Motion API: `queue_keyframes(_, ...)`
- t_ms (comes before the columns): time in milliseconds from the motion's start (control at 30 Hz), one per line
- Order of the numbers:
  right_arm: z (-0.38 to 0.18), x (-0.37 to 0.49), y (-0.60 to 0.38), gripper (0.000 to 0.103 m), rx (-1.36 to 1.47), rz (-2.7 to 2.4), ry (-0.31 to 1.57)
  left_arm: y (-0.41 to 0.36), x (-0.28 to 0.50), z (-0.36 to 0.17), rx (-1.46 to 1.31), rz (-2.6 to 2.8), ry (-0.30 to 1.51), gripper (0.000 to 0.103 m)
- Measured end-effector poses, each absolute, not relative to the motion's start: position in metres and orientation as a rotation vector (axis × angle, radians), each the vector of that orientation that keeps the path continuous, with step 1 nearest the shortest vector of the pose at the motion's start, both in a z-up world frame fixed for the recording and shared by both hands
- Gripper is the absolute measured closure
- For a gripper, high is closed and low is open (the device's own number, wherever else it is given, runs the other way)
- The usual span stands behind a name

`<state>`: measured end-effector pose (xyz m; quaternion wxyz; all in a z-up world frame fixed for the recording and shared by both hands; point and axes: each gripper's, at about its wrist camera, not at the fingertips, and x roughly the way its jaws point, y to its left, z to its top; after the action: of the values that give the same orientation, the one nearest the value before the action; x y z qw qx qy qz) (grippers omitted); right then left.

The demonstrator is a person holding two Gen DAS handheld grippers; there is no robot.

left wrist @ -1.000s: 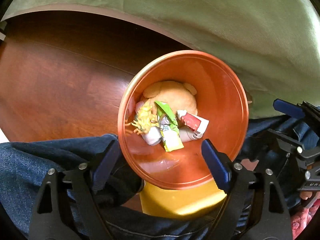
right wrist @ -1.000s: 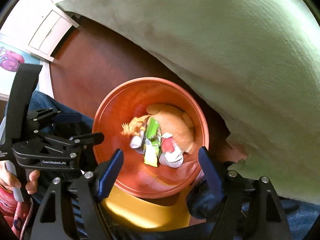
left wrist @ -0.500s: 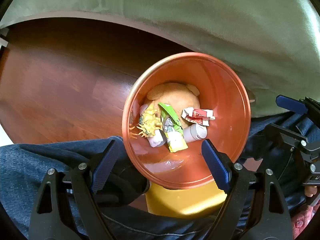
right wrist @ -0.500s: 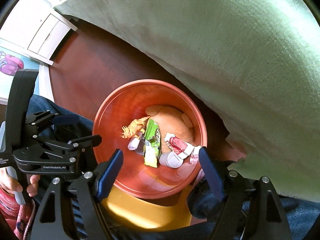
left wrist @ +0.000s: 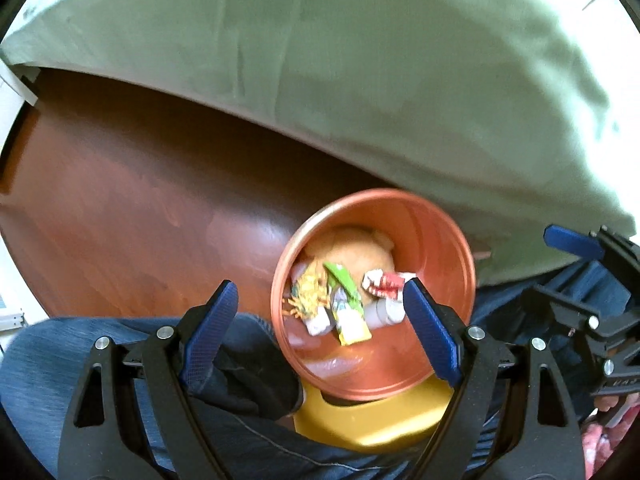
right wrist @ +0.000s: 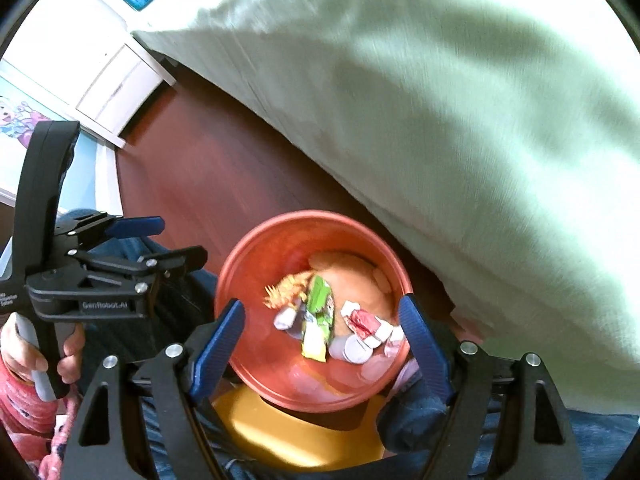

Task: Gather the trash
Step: 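Grasp the orange-white snack bag with the right gripper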

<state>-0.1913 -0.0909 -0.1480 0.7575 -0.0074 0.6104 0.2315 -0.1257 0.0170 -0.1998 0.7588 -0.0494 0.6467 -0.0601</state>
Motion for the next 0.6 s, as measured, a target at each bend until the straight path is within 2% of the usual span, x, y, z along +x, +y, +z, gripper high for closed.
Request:
queue_keyframes(433,-0.067,-0.169,-0.097,0.018,-0.106,0.484,1.083,0.043,-0.102,-0.115,-0.118,-0.044,1.142,0.021)
queue_keyframes(600,-0.028,-0.115,-0.105,0.015,-0.161,0.408,0.954,0.048,-0.093,-0.104,-0.124,-0.023,1.1,0.021)
